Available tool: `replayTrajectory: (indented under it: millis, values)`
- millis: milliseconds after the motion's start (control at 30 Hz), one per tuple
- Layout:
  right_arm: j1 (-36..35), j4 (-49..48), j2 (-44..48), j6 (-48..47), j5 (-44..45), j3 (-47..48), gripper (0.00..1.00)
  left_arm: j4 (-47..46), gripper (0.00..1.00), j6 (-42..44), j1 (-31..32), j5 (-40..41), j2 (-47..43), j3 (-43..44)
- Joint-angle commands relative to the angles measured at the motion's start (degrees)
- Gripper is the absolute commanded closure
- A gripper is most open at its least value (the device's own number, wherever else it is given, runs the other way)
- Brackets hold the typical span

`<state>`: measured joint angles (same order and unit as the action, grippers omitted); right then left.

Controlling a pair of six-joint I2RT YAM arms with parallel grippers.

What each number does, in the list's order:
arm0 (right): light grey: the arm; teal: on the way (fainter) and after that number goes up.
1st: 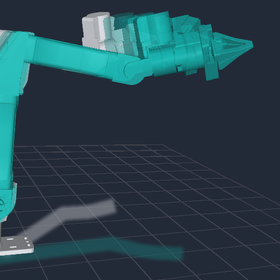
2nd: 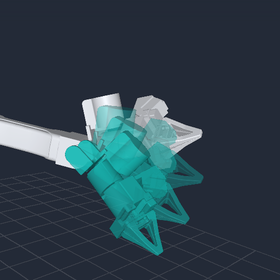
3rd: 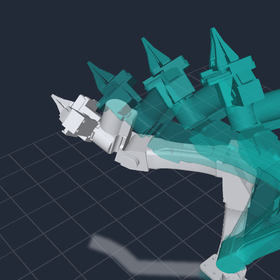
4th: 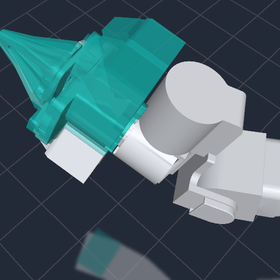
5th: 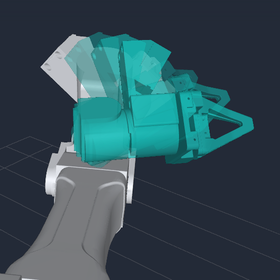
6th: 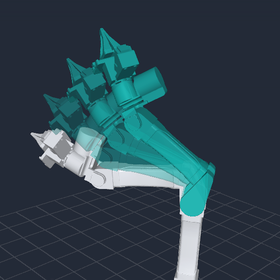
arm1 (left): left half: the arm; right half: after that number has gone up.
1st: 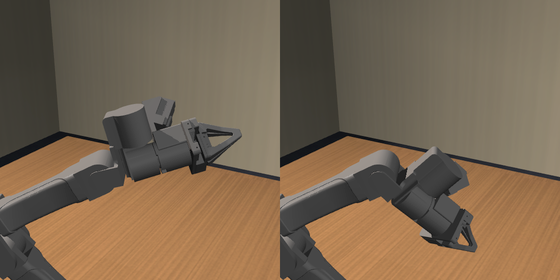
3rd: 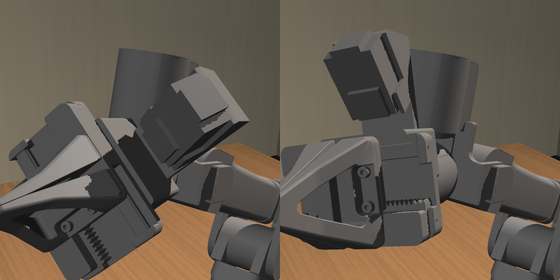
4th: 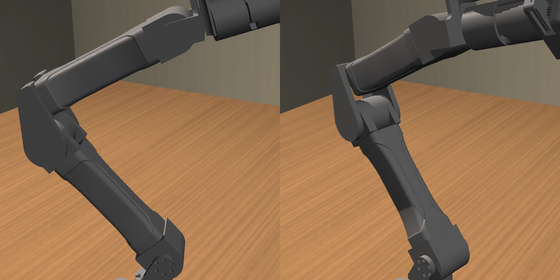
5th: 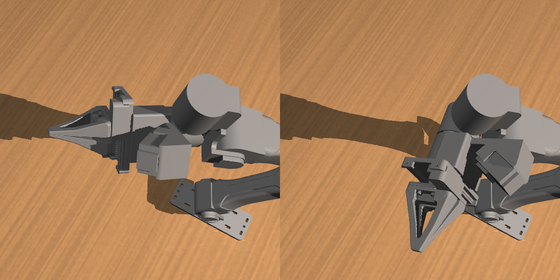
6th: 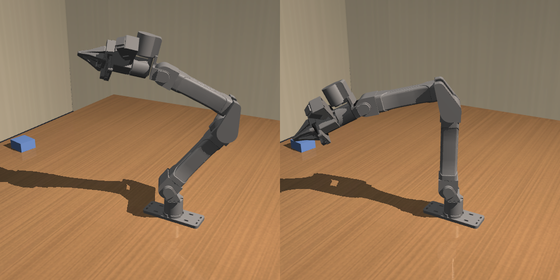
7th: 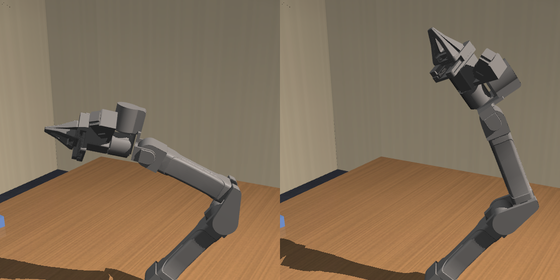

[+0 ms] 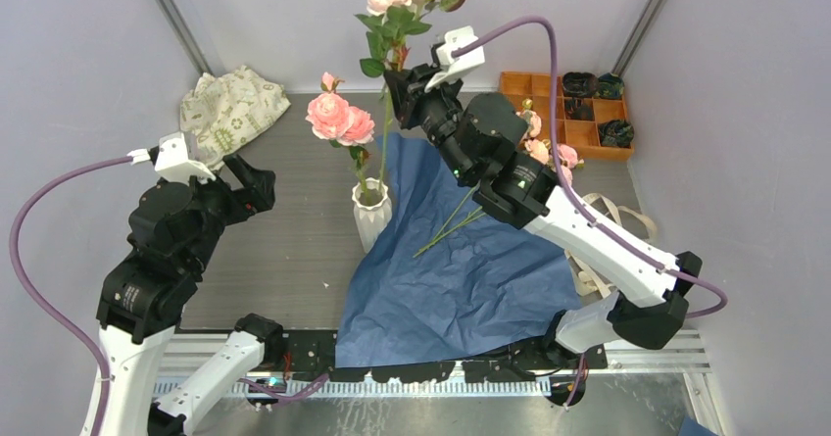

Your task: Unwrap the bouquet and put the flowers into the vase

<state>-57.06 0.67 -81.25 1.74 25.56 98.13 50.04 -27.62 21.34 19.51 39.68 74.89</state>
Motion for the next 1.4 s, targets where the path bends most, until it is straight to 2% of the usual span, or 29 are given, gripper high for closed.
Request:
replayTrajectory:
  millis: [0,467,600,800,1033,1100,1133,1233,1367]
  values:
    - [-0.3,-9.3,1.4,1.6,-1.2,-6.8,0.99,-1.3,0.12,0.3,-0.2,-0.1,-0.2,1.6]
    - [-1.4,-13.8,0.2,6.7,-3.7,-17.9,0.99,-1.6,0.12,0.1,-0.2,-0.4,-0.2,0.6]
    - [-2.6,-14.1,0.6,7.7,-3.0,-20.7,0.92,-1.9,0.12,0.0,-0.2,-0.6,-0.3,0.3]
    - [-4.7,-15.0,2.0,8.0,-1.8,-26.0,0.73,-2.0,0.12,0.1,-0.3,-0.4,-0.4,0.3]
    - [-6.9,-16.4,5.4,7.0,1.3,-30.8,0.42,-2.3,0.12,0.0,-0.2,-0.7,-0.3,0.3]
    - [-7.9,-16.2,6.5,6.3,2.5,-31.6,0.19,-2.3,0.12,0.0,-0.2,-0.8,-0.3,0.4]
    - [-8.4,-15.7,7.3,6.0,3.2,-31.9,0.14,-2.4,0.12,0.0,-0.2,-0.9,-0.2,0.3]
    - [-10.2,-15.1,9.3,5.4,6.5,-32.8,0.02,-2.4,0.13,0.0,-0.2,-1.0,-0.2,0.4]
    - [-12.2,-13.9,13.4,5.4,11.0,-34.7,0.0,-2.5,0.12,-0.1,-0.2,-1.1,-0.2,0.3]
